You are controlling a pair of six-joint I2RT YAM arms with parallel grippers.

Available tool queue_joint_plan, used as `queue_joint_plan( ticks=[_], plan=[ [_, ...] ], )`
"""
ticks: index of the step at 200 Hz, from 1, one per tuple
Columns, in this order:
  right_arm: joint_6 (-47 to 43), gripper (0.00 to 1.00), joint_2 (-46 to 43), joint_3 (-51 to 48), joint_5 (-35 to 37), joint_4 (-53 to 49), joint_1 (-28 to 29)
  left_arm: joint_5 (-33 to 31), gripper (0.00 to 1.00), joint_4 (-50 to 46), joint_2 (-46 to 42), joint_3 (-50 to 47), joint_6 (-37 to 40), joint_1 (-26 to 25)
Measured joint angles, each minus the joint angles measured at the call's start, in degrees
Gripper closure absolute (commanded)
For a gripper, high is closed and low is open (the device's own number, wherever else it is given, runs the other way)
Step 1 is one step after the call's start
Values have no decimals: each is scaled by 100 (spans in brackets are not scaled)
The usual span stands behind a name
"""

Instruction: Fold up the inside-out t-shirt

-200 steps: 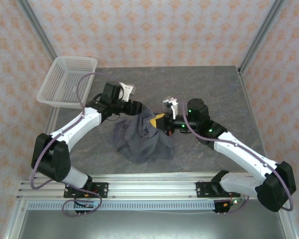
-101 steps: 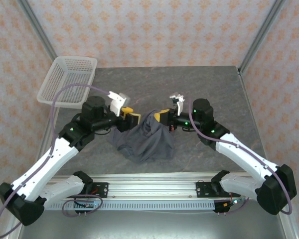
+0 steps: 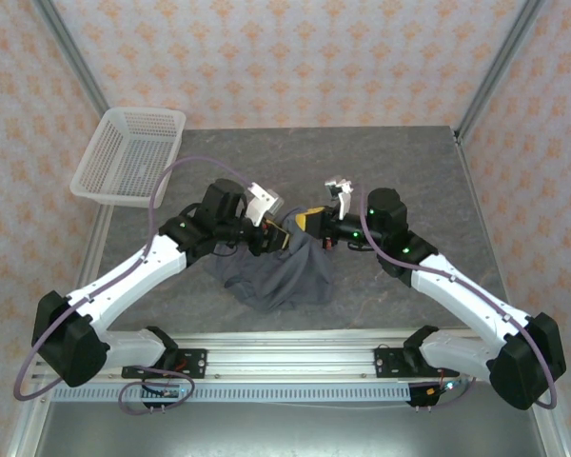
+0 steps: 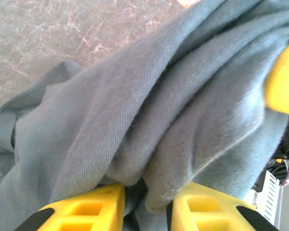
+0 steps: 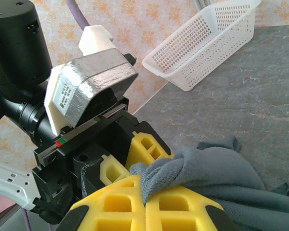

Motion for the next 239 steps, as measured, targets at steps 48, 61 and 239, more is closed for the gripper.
queue_joint_plan(
  ticks=[48, 61, 239],
  plan=[
    [66, 100, 0, 0, 39, 2, 0, -2, 69, 46, -7, 160, -24, -2],
    [87, 100, 0, 0, 39, 2, 0, -48, 70, 0, -7, 247, -20, 0],
    [-942, 98, 1272, -195, 2623, -850, -352, 953, 100, -1462, 201, 2288, -291, -2]
  ],
)
